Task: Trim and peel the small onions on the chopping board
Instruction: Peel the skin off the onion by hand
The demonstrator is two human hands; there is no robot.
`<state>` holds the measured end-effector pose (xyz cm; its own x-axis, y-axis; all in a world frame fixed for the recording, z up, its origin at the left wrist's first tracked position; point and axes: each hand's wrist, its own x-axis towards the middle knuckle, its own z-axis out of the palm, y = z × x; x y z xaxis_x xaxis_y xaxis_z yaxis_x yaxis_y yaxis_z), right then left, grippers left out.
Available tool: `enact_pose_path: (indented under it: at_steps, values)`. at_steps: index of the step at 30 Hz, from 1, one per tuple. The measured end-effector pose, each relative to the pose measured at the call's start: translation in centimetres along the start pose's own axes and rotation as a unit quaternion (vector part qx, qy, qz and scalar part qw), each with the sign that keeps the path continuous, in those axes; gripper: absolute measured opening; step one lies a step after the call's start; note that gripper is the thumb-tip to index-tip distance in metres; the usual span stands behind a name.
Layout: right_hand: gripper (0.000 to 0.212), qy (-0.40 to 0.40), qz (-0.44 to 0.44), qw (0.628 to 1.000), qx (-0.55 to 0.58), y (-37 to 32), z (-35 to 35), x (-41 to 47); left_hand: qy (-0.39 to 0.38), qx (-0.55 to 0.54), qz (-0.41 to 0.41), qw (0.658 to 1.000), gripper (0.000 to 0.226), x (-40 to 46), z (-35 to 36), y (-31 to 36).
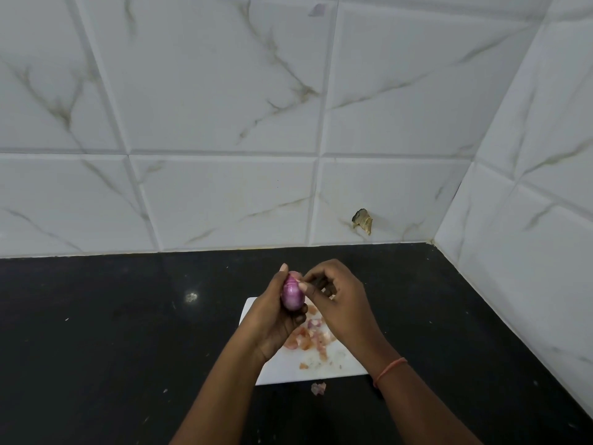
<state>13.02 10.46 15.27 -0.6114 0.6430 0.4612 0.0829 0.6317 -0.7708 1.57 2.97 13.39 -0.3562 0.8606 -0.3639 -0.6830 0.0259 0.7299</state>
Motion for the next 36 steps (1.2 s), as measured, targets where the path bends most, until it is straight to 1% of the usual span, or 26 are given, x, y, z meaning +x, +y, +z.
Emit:
enact_pose_path:
  at_steps: [3,6,8,10,12,14,16,18,21,23,25,27,29,32,36]
  values:
    - [0.010,-0.016,0.023,1.000,0.012,0.1,0.1,0.1,0.009,0.013,0.011,1.000,0.051,0.0,-0.1,0.0]
    - [0.004,0.004,0.097,0.993,0.072,0.2,0.2,0.1,0.005,0.002,0.019,1.000,0.050,-0.3,-0.2,0.2]
    - [0.003,0.026,0.166,0.979,0.112,0.5,0.2,0.2,-0.004,-0.022,0.021,1.000,0.047,-0.5,-0.2,0.4]
    - [0.005,0.038,0.241,0.956,0.165,0.6,0.2,0.3,-0.012,-0.042,0.025,0.999,0.040,-0.7,-0.1,0.4]
    - [0.007,0.045,0.283,0.935,0.208,0.5,0.2,0.2,-0.011,-0.047,0.031,0.998,0.035,-0.7,-0.2,0.4]
    - [0.009,0.041,0.257,0.946,0.193,0.4,0.1,0.0,-0.006,-0.041,0.040,0.998,0.032,-0.7,-0.2,0.4]
    - [0.012,0.023,0.196,0.971,0.135,0.3,0.0,-0.1,-0.003,-0.036,0.045,0.998,0.031,-0.5,-0.3,0.4]
    - [0.012,0.028,0.153,0.985,0.071,0.6,0.0,-0.1,-0.001,-0.049,0.041,0.998,0.032,-0.3,-0.3,0.3]
    - [0.006,0.031,0.138,0.988,0.056,0.7,0.0,0.1,-0.007,-0.077,0.043,0.996,0.036,-0.4,-0.1,0.2]
    - [0.004,0.019,0.139,0.988,0.065,0.7,0.0,0.1,-0.011,-0.066,0.060,0.996,0.042,-0.5,0.2,0.1]
    - [0.005,0.025,0.141,0.987,0.077,0.6,0.0,0.2,-0.015,-0.059,0.065,0.996,0.047,-0.7,0.3,0.1]
    - [0.008,0.052,0.152,0.982,0.103,0.6,0.0,0.4,-0.025,-0.090,0.051,0.994,0.048,-0.7,0.3,0.1]
    - [0.008,0.075,0.173,0.974,0.126,0.8,0.0,0.6,-0.034,-0.117,0.035,0.992,0.049,-0.7,0.4,0.2]
    - [0.005,0.084,0.222,0.956,0.171,1.0,0.1,0.7,-0.040,-0.109,0.016,0.993,0.043,-0.6,0.3,0.3]
    - [0.008,0.077,0.323,0.891,0.309,1.0,0.4,0.5,-0.023,-0.105,-0.003,0.994,0.039,-0.4,0.1,0.1]
